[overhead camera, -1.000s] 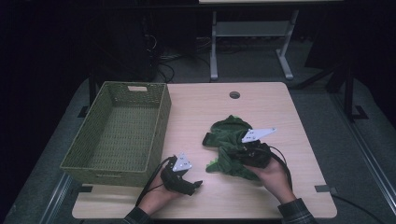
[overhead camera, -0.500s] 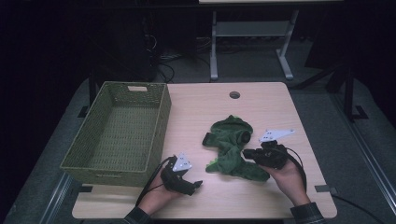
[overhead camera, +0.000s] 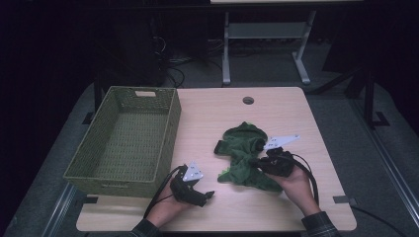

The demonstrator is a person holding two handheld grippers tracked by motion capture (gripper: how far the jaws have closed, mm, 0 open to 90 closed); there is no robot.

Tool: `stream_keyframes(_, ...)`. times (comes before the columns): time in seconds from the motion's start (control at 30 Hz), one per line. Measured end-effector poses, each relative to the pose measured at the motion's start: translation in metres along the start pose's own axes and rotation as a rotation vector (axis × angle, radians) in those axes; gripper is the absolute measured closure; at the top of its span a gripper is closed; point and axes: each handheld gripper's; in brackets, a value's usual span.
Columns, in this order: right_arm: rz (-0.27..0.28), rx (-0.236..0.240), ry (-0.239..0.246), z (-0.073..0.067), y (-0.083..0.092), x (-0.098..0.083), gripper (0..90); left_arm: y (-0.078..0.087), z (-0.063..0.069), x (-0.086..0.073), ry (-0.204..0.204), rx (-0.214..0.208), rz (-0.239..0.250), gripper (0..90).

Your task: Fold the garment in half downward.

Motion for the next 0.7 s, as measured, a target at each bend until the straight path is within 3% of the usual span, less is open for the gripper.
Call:
stream_keyframes(0.27, -0.112, 0.012, 0.007, -0.002, -0.030, -0.003, 89.7, 0.000, 0.000, 0.000, 0.004, -0.003, 0.000, 12.5)
stream_keyframes(0.33, -0.144, -0.006, 0.015, -0.002, -0.036, -0.004, 89.9, 0.000, 0.000, 0.000, 0.004, -0.003, -0.001, 12.5)
stream_keyframes(0.57, -0.146, -0.010, 0.014, -0.002, -0.038, -0.004, 89.4, 0.000, 0.000, 0.000, 0.003, -0.001, -0.001, 12.4)
stream_keyframes(0.67, -0.113, -0.031, 0.031, -0.002, -0.027, -0.003, 78.8, 0.000, 0.000, 0.000, 0.002, 0.000, -0.001, 12.5)
stream_keyframes(0.7, -0.097, -0.033, 0.014, -0.002, -0.021, -0.003, 77.3, 0.000, 0.000, 0.000, -0.001, 0.002, -0.001, 12.4)
Point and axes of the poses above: each handheld gripper's, and its own axes: y roughly backward along the jaws, x roughly out of its top, z roughly to its right, and after that the axes turned 12 degrees about -z, right-handed
